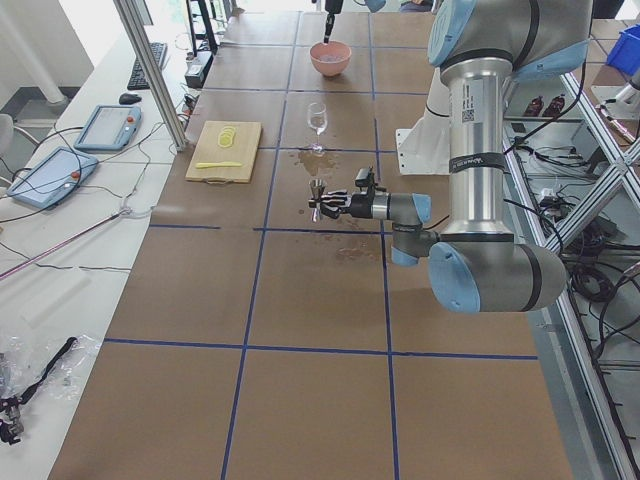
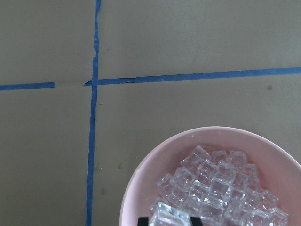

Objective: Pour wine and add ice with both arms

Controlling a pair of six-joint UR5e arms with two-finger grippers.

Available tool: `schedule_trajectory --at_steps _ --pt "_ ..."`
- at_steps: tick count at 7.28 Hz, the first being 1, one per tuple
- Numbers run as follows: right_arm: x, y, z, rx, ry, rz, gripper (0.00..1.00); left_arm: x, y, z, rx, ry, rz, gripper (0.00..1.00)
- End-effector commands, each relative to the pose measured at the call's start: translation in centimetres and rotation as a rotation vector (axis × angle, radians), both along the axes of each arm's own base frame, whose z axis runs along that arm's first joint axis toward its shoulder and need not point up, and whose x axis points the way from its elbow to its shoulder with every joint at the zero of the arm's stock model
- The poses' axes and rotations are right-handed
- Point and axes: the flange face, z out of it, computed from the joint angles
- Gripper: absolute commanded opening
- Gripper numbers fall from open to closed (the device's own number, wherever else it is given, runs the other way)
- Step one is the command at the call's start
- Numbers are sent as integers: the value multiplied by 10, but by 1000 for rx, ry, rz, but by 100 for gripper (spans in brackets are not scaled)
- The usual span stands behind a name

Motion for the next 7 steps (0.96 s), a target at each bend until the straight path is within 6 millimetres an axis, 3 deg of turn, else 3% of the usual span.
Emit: schedule_trajectory --at_steps 1,4,7 --pt "1 0 -14 17 -19 8 0 3 1 10 -56 178 5 0" --pt "1 6 -33 27 -59 -16 0 13 2 18 -96 224 9 0" --pt "27 8 -59 17 -161 -28 0 42 4 26 -182 245 -19 0"
